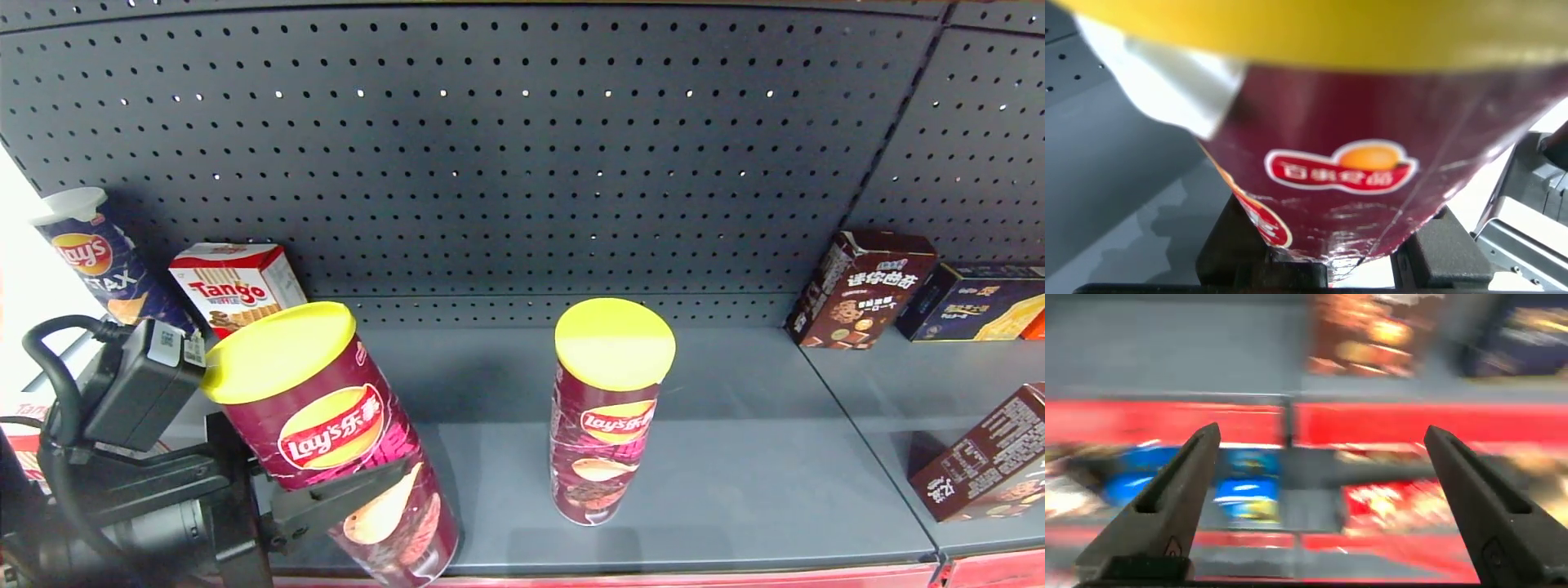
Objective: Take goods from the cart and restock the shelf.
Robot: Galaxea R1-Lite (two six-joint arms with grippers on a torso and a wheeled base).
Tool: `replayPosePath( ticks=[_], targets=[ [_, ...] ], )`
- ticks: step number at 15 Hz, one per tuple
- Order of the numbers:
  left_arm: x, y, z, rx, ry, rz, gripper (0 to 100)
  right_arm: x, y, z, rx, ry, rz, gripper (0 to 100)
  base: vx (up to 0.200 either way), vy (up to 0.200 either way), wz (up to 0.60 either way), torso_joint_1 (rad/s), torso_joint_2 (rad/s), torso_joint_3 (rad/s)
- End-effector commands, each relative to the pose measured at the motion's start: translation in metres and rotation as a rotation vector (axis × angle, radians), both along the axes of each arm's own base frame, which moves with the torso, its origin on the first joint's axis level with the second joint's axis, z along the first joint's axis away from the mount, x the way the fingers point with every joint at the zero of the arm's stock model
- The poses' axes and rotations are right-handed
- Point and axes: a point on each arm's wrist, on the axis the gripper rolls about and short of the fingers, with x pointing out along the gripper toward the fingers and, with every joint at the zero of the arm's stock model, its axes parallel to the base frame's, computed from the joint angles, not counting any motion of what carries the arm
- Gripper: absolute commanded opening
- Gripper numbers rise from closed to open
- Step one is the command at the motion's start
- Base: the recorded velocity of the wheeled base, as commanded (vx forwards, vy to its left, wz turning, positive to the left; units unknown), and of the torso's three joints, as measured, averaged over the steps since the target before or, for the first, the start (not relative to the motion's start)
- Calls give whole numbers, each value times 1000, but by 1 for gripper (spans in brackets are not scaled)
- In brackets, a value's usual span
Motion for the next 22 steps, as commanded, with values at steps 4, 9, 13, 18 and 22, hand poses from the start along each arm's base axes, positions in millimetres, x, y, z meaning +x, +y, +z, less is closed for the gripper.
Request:
replayPosePath(
  ticks=[4, 9, 13, 18, 22],
  targets=[
    [-6, 3, -5, 4, 10, 2, 0, -8, 4, -10, 16, -109, 6, 100, 0, 0, 0, 0, 0, 0],
    [-7, 3, 1, -7, -12, -4, 0, -8, 5, -10, 2, -108, 67, 100, 0, 0, 0, 0, 0, 0],
    [1, 0, 20, -30, -75, 6, 0, -8, 5, -10, 4, -109, 67, 100, 0, 0, 0, 0, 0, 0],
    [17, -7, 20, 28, -116, -8, 0, -8, 5, -10, 4, -109, 67, 100, 0, 0, 0, 0, 0, 0],
    [45, -11, 31, 17, -160, 41, 0, -8, 5, -10, 2, -109, 67, 100, 0, 0, 0, 0, 0, 0]
  ],
)
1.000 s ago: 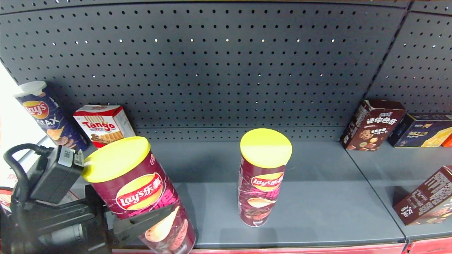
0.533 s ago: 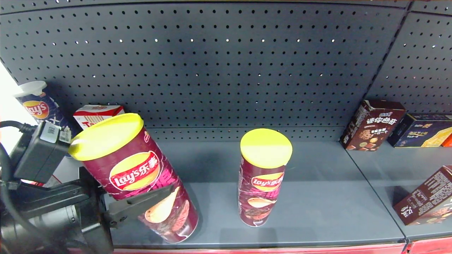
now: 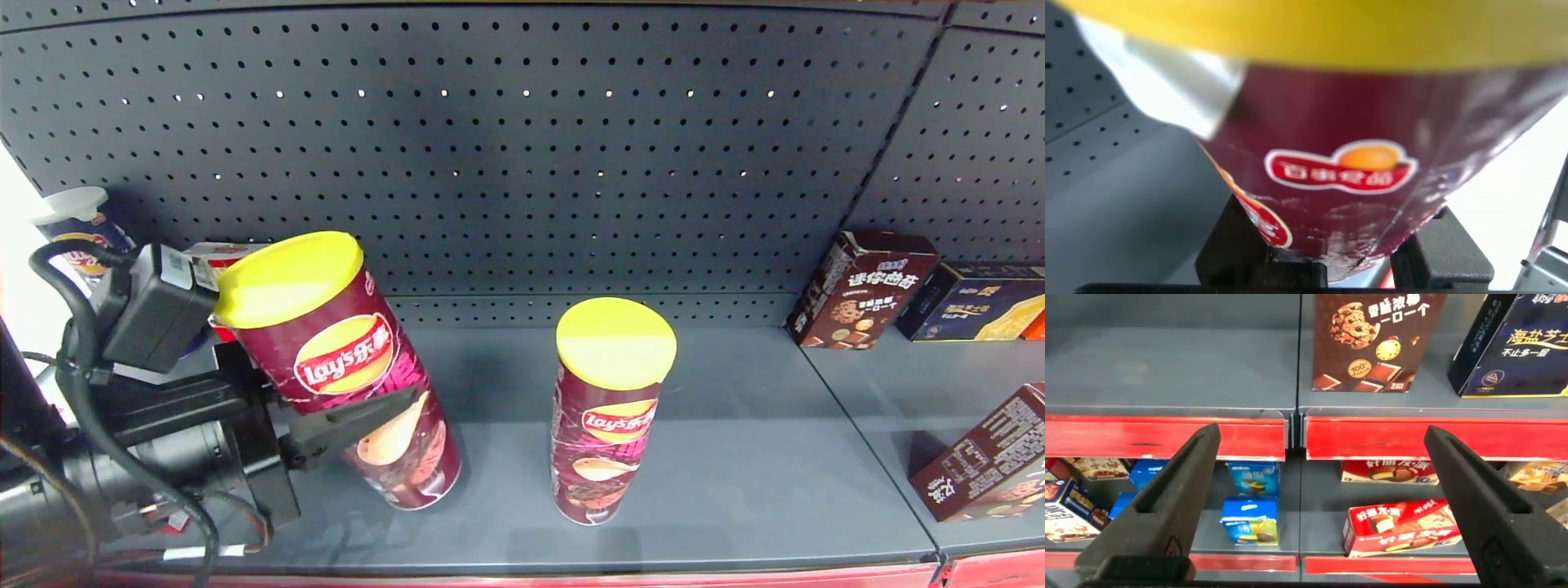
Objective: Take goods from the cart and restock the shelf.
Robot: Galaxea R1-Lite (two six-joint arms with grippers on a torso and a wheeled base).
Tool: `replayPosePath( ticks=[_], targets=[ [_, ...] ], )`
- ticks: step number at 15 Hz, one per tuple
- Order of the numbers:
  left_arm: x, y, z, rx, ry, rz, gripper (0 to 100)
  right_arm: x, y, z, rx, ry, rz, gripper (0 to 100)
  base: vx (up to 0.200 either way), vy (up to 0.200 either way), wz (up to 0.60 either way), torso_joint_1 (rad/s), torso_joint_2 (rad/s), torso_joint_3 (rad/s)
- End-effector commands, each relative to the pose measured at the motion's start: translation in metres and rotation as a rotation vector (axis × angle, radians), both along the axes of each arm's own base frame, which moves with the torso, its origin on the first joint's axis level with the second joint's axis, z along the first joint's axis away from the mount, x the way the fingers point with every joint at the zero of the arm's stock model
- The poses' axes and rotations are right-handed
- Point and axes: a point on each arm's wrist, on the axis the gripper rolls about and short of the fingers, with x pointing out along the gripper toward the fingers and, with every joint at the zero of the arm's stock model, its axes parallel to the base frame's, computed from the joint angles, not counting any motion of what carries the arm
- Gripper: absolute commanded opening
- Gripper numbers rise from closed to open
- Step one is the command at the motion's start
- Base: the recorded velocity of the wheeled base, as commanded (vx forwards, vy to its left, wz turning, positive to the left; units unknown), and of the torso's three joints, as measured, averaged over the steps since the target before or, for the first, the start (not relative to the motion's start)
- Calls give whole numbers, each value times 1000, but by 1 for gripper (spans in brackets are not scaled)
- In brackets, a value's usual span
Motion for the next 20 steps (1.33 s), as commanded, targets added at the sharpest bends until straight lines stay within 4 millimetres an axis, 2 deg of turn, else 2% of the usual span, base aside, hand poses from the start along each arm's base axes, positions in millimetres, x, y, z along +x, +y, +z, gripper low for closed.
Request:
replayPosePath(
  ticks=[1, 3, 5, 8, 14, 19, 20],
  targets=[
    [25, -8, 17, -32, -62, 15, 0, 0, 0, 0, -1, 1, 0, 100, 0, 0, 0, 0, 0, 0],
    [37, -15, 11, -16, -32, 16, 0, 0, 0, 0, 0, 1, 0, 100, 0, 0, 0, 0, 0, 0],
    [39, -16, 9, -11, -27, 11, 0, 0, 0, 0, -1, 1, 0, 100, 0, 0, 0, 0, 0, 0],
    [58, -27, 1, 43, -36, -1, 0, 0, 0, 0, -1, 1, 0, 100, 0, 0, 0, 0, 0, 0],
    [75, -49, 11, 70, -4, -5, 0, 0, 0, 0, -1, 1, 0, 100, 0, 0, 0, 0, 0, 0],
    [100, -61, 12, 93, 40, -50, 0, 0, 0, 0, 0, 1, 0, 100, 0, 0, 0, 0, 0, 0],
    [110, -66, 11, 103, 21, -55, 0, 0, 0, 0, 0, 1, 0, 100, 0, 0, 0, 0, 0, 0]
  ],
)
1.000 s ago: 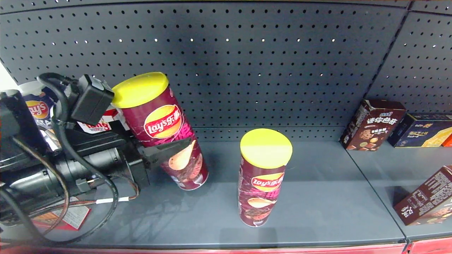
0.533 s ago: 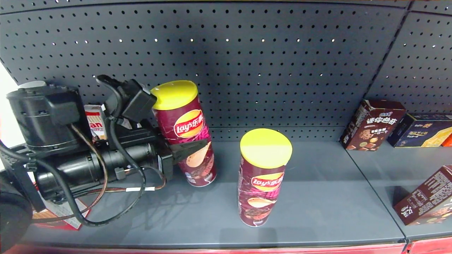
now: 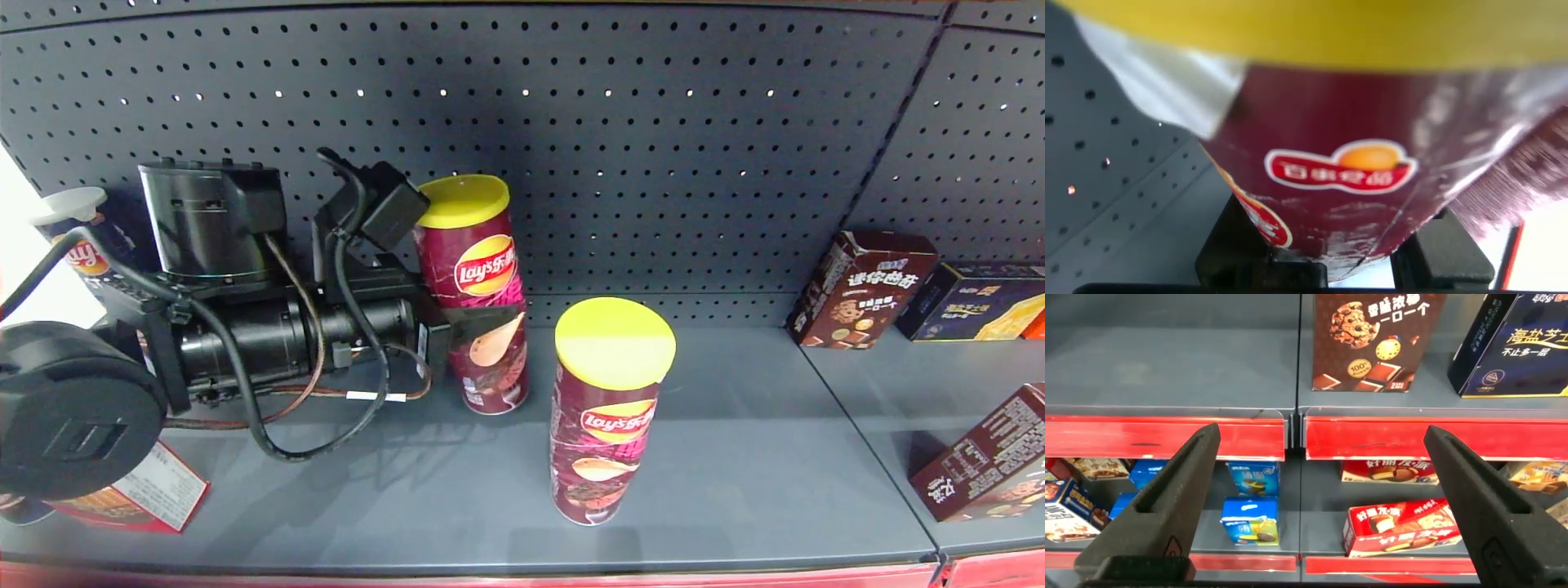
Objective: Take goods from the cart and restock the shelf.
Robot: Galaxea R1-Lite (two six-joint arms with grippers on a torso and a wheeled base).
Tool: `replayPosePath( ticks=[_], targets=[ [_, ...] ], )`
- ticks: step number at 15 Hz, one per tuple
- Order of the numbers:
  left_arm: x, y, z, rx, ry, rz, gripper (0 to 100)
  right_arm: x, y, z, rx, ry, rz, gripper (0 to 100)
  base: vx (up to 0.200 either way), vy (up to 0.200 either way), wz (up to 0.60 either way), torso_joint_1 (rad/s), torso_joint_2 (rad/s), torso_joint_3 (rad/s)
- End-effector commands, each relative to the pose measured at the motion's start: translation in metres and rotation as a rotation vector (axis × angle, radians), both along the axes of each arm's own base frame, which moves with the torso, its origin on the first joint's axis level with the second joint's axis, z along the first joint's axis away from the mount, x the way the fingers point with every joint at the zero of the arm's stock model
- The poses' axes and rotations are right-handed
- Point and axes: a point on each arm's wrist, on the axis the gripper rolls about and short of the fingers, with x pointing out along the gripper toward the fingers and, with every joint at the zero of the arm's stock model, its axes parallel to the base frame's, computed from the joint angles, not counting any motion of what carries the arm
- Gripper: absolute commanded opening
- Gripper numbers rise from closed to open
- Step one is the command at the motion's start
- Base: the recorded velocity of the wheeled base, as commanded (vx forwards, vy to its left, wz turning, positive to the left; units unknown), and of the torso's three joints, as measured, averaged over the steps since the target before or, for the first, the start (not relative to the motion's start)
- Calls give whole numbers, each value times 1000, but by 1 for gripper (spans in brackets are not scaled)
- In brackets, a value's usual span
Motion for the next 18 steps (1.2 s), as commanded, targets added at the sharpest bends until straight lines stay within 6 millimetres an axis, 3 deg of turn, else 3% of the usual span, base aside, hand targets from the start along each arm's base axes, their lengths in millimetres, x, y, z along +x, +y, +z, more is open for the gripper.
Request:
replayPosePath(
  ticks=[1, 5, 12, 18],
  targets=[
    [25, -11, -6, 29, -28, -14, 0, 0, 0, 0, 0, 2, 0, 100, 0, 0, 0, 0, 0, 0],
    [49, -28, -10, 41, -60, -39, 0, 0, 0, 0, -2, 2, 0, 100, 0, 0, 0, 0, 0, 0],
    [67, -37, -33, 49, -50, -40, 0, 0, 0, 0, -2, 2, 0, 100, 0, 0, 0, 0, 0, 0],
    [77, -48, -34, 32, -77, -51, 0, 0, 0, 0, 0, 2, 0, 100, 0, 0, 0, 0, 0, 0]
  ],
)
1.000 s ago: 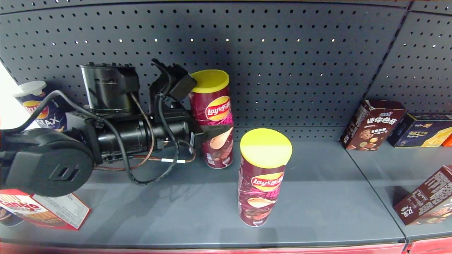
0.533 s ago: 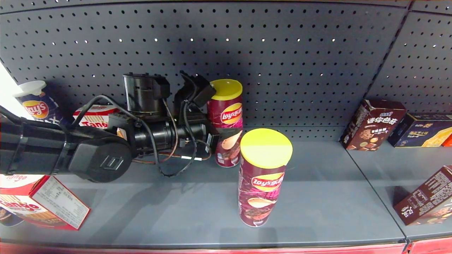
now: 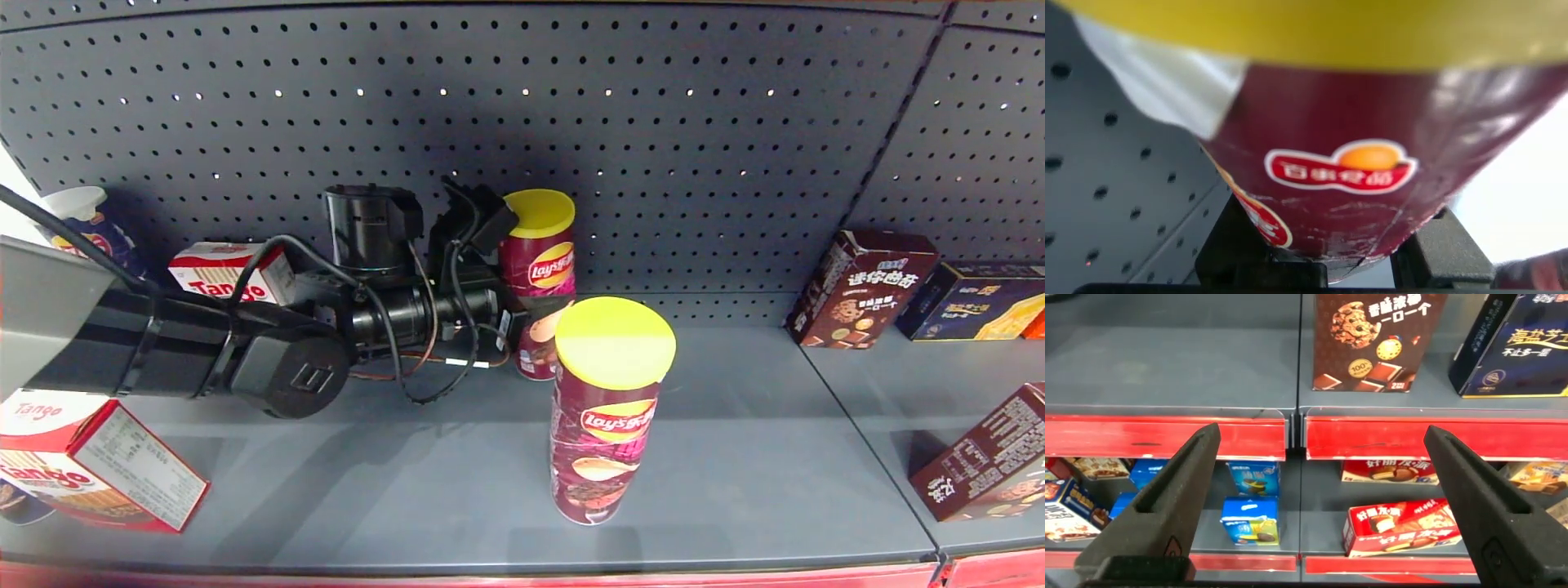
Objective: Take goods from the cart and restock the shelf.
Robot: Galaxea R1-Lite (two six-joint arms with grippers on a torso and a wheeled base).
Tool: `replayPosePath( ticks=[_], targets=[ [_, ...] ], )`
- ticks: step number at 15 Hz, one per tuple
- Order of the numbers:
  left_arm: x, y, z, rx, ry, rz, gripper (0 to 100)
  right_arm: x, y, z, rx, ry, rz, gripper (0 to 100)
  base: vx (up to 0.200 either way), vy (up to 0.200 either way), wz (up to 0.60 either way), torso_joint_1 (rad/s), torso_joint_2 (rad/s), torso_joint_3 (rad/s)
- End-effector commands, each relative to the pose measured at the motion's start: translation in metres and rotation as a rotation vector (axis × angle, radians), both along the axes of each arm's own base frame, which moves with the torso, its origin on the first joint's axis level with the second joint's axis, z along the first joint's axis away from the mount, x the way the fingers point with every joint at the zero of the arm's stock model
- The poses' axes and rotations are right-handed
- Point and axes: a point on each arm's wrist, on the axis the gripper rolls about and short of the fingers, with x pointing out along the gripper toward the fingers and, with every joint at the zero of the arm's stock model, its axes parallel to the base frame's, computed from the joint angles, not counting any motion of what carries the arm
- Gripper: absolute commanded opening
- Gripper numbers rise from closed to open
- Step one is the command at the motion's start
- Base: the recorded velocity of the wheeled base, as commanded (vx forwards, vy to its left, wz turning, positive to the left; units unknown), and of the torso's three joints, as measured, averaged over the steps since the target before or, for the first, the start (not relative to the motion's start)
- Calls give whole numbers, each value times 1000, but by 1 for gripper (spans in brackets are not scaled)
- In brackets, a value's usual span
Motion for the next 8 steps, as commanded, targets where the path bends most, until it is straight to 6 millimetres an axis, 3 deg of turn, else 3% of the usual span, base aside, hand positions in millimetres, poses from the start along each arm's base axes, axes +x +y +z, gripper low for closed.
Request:
replayPosePath(
  ticks=[1, 7, 8],
  targets=[
    [4, -3, -5, 6, 10, -3, 0, 0, 0, 0, 0, 1, 0, 100, 0, 0, 0, 0, 0, 0],
    [4, -4, -9, 14, 13, -2, 0, 0, 0, 0, 0, 1, 0, 100, 0, 0, 0, 0, 0, 0],
    [4, -4, -9, 22, 4, -4, 100, 0, 0, 0, -1, 1, 0, 100, 0, 0, 0, 0, 0, 0]
  ],
)
